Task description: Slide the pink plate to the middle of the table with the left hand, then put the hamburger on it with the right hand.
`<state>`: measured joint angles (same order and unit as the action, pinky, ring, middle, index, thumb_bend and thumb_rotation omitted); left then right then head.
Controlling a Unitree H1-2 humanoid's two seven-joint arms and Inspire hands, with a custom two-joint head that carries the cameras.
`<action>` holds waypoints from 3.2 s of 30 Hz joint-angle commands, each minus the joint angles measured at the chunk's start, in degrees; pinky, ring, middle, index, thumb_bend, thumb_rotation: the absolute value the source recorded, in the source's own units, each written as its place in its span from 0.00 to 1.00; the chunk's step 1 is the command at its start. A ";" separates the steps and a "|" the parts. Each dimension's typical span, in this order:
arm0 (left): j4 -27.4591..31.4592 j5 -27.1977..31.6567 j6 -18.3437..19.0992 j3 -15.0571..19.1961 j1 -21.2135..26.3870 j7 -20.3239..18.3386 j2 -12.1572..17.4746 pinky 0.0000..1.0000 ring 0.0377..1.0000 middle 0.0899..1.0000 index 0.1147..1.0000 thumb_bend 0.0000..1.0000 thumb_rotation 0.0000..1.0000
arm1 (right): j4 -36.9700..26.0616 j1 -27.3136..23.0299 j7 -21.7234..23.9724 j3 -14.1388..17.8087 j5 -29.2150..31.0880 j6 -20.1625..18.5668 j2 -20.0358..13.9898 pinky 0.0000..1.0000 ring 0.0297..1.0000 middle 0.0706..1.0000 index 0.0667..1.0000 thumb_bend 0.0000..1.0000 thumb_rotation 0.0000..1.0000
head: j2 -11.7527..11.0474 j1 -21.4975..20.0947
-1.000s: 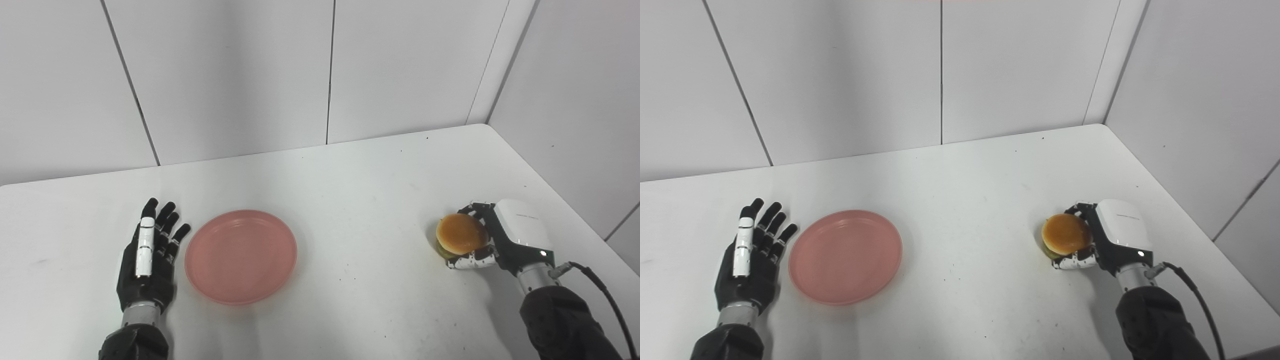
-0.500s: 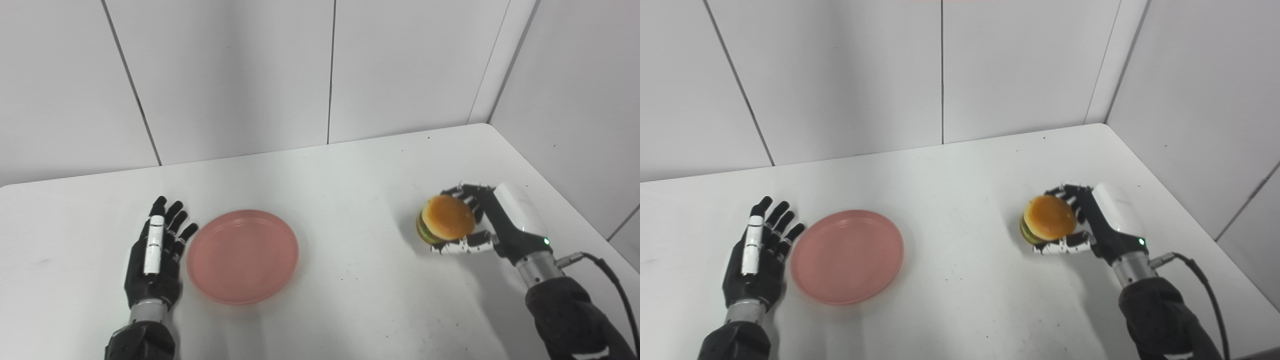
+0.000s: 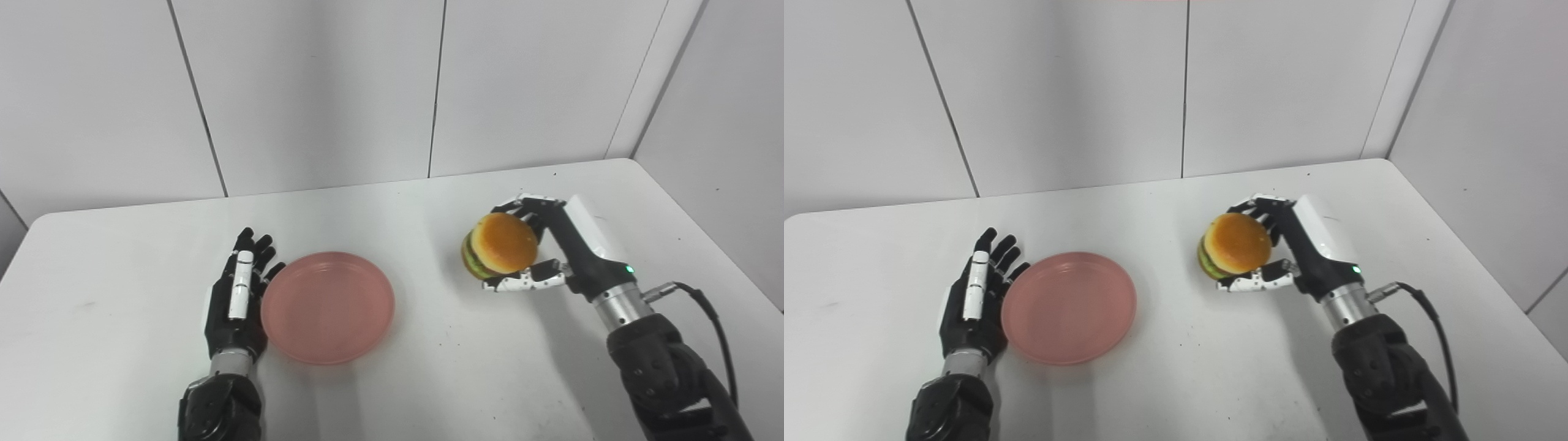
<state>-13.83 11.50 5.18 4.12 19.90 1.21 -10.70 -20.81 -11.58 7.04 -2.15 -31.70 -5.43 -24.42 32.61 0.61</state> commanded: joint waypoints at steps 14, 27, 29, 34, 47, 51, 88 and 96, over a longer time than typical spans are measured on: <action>-5.87 -2.80 -0.31 -1.17 -0.97 2.69 -1.86 0.81 0.89 0.86 0.91 0.63 0.72 | -4.13 -10.43 5.42 -11.27 -10.18 -0.56 10.92 0.25 0.31 0.38 0.49 0.52 0.00 | -0.72 5.55; -4.85 -3.59 0.11 -1.50 -1.42 3.00 -1.68 0.79 0.89 0.85 0.90 0.64 0.73 | 9.97 -13.18 1.20 -16.00 -13.12 4.74 13.55 0.28 0.34 0.41 0.48 0.53 0.00 | -0.81 6.85; -5.30 -3.44 -0.28 -1.51 -1.34 2.90 -1.83 0.79 0.89 0.85 0.90 0.64 0.72 | 11.26 -13.52 1.11 -16.47 -13.43 4.60 13.76 0.29 0.35 0.41 0.48 0.53 0.00 | -0.89 7.01; -6.78 -3.06 -1.53 -1.43 -1.13 2.84 -2.21 0.78 0.88 0.83 0.89 0.63 0.68 | 15.40 -14.64 0.58 -17.44 -13.79 4.94 13.99 0.31 0.37 0.41 0.48 0.53 0.00 | -0.91 7.25; -10.17 -2.46 -4.10 -1.07 -0.20 3.11 -2.86 0.77 0.88 0.83 0.89 0.62 0.69 | 25.78 -18.22 -2.74 -18.41 -13.02 6.67 14.05 0.31 0.36 0.40 0.49 0.52 0.00 | -1.51 7.17; -10.05 -1.02 -3.83 -0.39 -0.09 2.95 -3.55 0.78 0.89 0.83 0.90 0.60 0.69 | 26.76 -19.09 -2.36 -19.69 -14.71 6.86 13.14 0.31 0.36 0.40 0.49 0.52 0.00 | -1.59 7.31; -4.43 -2.79 -3.75 -0.84 -1.75 4.46 -2.26 0.78 0.90 0.86 0.91 0.62 0.74 | 18.05 -15.22 -6.87 -11.21 -2.42 9.22 15.77 0.82 0.93 0.91 0.85 0.88 0.88 | -2.14 6.42; -5.05 -10.61 -12.70 -2.76 -3.02 8.34 -0.95 0.87 0.95 0.93 0.86 0.56 0.77 | 26.35 -11.74 -11.67 -2.04 15.23 13.56 23.20 1.00 1.00 0.99 0.94 0.76 1.00 | -2.39 5.45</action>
<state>-17.87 1.99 -7.19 1.26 18.59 7.80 -10.70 5.76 -22.40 -3.80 -5.56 -20.37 4.63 -2.32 30.15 6.07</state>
